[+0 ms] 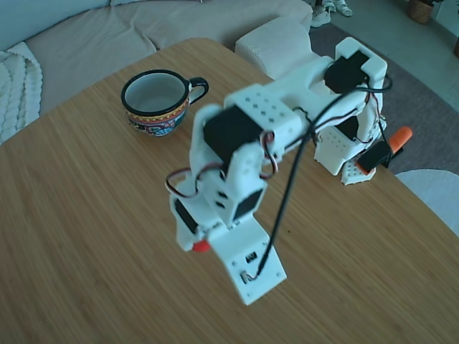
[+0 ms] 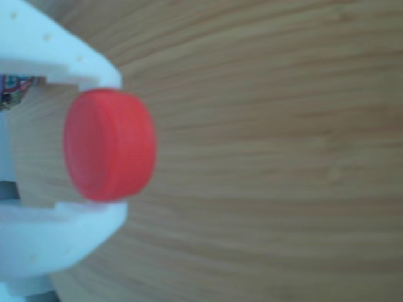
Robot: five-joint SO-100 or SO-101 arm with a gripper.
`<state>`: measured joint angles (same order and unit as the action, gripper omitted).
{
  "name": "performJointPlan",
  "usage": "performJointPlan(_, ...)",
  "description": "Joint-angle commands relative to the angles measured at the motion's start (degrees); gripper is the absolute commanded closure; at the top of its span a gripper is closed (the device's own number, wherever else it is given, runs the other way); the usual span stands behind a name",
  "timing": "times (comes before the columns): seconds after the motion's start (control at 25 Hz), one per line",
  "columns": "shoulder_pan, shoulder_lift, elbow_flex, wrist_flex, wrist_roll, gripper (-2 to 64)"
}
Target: Grasp a red cap and put it in the cup.
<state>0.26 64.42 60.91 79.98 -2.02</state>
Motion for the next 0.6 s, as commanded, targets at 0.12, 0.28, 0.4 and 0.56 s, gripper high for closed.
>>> performJointPlan(0.12, 5.8, 1.93, -17.4, 7.65, -0.53, 52.3)
performJointPlan(0.28, 11.25, 1.93, -23.82, 11.51, -0.79, 52.2)
performJointPlan(0.4, 16.26, 1.93, -28.83, 14.41, -1.41, 52.2)
performJointPlan(0.56, 22.68, 1.93, -35.51, 17.67, -2.99, 52.2)
